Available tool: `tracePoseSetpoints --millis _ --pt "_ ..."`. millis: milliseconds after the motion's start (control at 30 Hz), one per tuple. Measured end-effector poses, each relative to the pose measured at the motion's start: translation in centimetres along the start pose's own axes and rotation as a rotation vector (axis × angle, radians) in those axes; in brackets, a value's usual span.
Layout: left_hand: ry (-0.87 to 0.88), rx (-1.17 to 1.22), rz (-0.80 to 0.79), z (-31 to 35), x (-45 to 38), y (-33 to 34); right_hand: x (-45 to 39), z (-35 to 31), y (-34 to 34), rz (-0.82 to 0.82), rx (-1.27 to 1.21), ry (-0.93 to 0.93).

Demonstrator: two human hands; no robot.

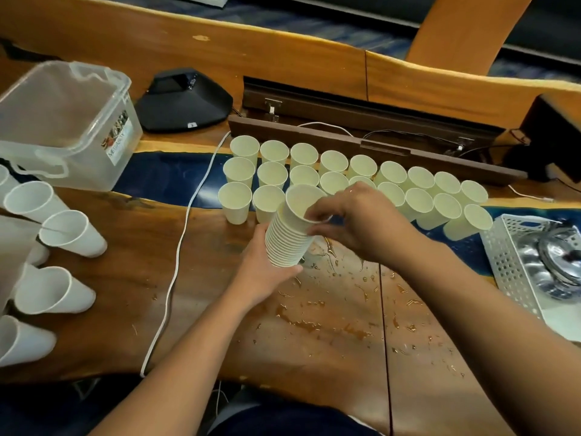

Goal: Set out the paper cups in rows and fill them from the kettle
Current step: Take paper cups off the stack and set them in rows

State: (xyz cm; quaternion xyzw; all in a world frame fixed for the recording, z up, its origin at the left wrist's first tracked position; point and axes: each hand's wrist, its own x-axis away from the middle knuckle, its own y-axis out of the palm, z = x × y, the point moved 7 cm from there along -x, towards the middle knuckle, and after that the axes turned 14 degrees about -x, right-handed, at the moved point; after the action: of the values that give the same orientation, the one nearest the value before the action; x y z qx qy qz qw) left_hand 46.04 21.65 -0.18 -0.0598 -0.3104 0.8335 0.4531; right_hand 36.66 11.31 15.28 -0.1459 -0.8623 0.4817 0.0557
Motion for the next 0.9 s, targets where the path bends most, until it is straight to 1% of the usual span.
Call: tracePoseSetpoints --millis 33,100,200,267,367,467,567,633,667,767,900 --pt "-0.004 0.001 0.001 -0.2 -0.1 -0.1 0.0 -0.2 -0.8 0.039 -0.051 0.0" --pt "-0.01 -0.001 0.002 -0.5 -0.1 -0.4 0.3 -0.5 -3.0 0.173 -0.166 -0.026" --pt "-0.042 0.012 -0.007 -1.1 -0.2 -0.9 0.7 -0.3 -6.3 0.397 -0.173 -0.101" --pt "-0.064 0.031 -0.006 -1.6 -0.2 -1.2 0.6 0.3 -7.3 0.47 -0.135 -0.12" --pt "-0.056 0.056 0.003 -1.8 -0.3 -1.4 -0.3 2.2 -6.6 0.503 -0.052 -0.069" --pt "-0.05 0.055 0.008 -1.7 -0.6 -1.6 -1.2 5.2 -3.9 0.464 -0.032 0.022" --pt "-0.046 0.059 0.002 -1.4 -0.7 -1.6 -2.4 8.5 0.3 0.302 -0.021 0.164" --pt "-0.042 0.048 -0.01 -1.3 -0.6 -1.2 -2.7 9.5 3.6 0.185 0.026 0.158" --pt "-0.04 0.039 -0.016 -1.3 -0.4 -0.9 -2.7 9.8 5.0 0.157 0.039 0.134" --pt "-0.039 0.033 -0.035 -1.4 -0.3 -0.2 -2.4 11.0 7.7 0.142 0.061 0.117" --pt "-0.05 0.032 -0.054 -1.7 -0.9 -0.2 -2.8 11.6 9.0 0.146 0.099 0.1"
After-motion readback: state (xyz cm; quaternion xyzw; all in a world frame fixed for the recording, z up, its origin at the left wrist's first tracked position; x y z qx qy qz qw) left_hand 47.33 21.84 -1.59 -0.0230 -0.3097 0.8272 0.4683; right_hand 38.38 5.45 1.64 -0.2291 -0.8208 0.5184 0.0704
